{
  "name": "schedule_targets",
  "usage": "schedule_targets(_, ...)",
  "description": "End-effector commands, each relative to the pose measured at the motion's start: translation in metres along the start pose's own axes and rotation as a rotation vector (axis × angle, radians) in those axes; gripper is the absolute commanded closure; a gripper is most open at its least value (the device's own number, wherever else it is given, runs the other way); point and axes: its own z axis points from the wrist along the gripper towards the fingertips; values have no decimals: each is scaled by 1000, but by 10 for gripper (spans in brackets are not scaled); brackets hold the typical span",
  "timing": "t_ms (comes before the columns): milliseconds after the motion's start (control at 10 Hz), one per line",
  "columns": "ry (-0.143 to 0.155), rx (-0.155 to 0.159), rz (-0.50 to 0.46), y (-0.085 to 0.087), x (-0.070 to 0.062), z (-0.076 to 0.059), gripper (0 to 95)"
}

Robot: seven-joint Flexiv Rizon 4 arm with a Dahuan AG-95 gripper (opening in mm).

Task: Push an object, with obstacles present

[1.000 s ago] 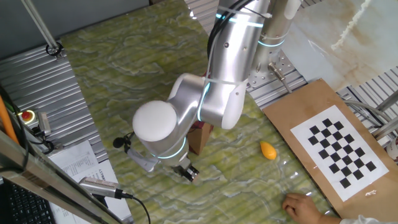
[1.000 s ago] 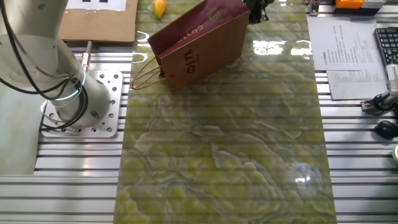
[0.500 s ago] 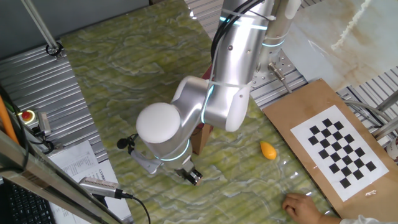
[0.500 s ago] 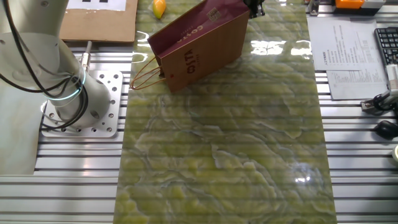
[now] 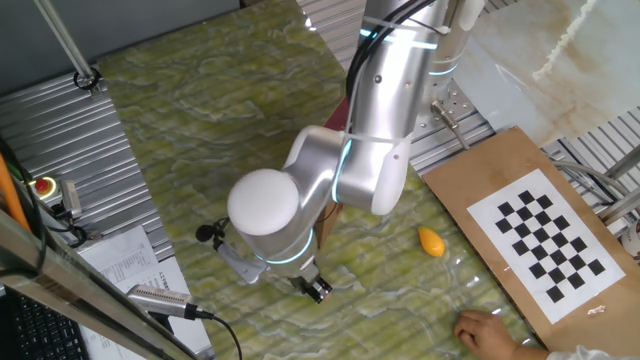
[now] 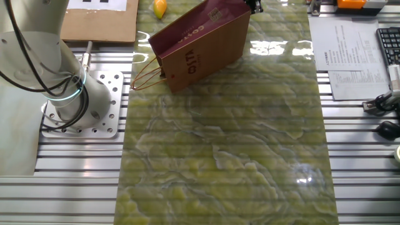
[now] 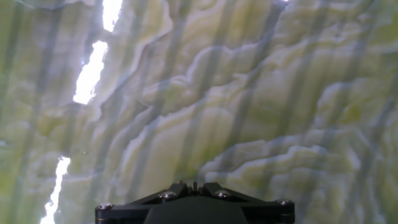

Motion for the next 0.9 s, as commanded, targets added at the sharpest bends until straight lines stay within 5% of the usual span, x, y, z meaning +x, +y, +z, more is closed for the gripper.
schedule_targets(100, -1, -4, 2, 0, 0, -1, 950)
schedule_targets(500, -11, 23, -35, 0, 0, -1, 950)
schedule_targets(900, -8, 11, -87, 0, 0, -1, 950)
